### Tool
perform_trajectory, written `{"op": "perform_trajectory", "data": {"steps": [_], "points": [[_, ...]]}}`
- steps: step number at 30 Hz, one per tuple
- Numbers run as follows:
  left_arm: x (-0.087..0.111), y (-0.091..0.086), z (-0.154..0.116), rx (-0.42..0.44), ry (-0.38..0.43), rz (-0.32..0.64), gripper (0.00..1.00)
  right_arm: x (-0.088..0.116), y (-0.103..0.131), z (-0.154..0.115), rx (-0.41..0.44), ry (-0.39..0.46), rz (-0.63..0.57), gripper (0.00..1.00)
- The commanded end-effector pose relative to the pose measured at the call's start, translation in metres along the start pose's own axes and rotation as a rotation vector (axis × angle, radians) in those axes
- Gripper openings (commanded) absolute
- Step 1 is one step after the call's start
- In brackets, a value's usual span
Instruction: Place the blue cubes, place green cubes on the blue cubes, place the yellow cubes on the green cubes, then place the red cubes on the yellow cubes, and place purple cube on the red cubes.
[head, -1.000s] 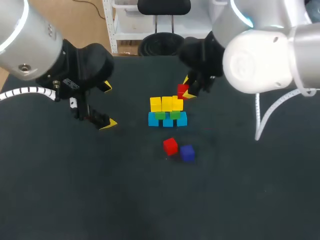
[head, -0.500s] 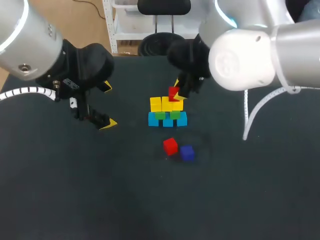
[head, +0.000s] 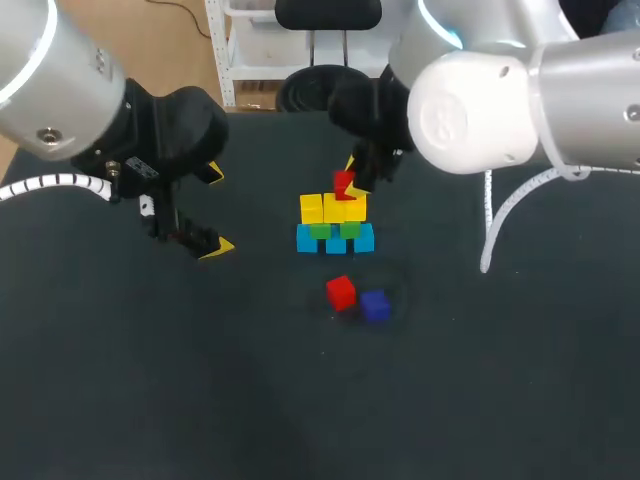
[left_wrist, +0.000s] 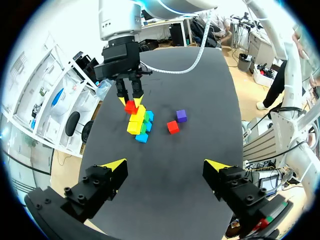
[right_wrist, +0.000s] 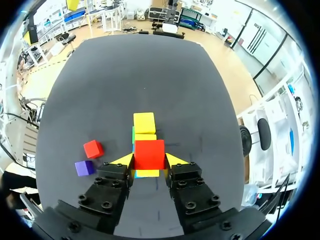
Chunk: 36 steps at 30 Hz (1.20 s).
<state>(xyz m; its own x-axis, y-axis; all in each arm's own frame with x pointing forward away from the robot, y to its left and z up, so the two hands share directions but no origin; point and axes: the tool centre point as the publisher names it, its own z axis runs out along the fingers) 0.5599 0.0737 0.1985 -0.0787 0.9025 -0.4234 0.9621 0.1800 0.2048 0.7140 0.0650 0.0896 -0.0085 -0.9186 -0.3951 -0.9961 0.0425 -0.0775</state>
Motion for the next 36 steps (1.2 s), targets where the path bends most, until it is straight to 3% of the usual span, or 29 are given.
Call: {"op": "perform_trajectory", "data": {"steps": [1,36], "points": [[0.0006,0.0004,-0.0002,0.001,-0.002,0.001,1.00,-0.0006,-0.0014,0.0001,-0.003,0.009,0.004,0.00],[0.0006,0.0004,-0.0002,0.001,-0.002,0.001,1.00,0.0003,-0.0006,0.0063,-0.016,0.030,0.004,0.00]]}}
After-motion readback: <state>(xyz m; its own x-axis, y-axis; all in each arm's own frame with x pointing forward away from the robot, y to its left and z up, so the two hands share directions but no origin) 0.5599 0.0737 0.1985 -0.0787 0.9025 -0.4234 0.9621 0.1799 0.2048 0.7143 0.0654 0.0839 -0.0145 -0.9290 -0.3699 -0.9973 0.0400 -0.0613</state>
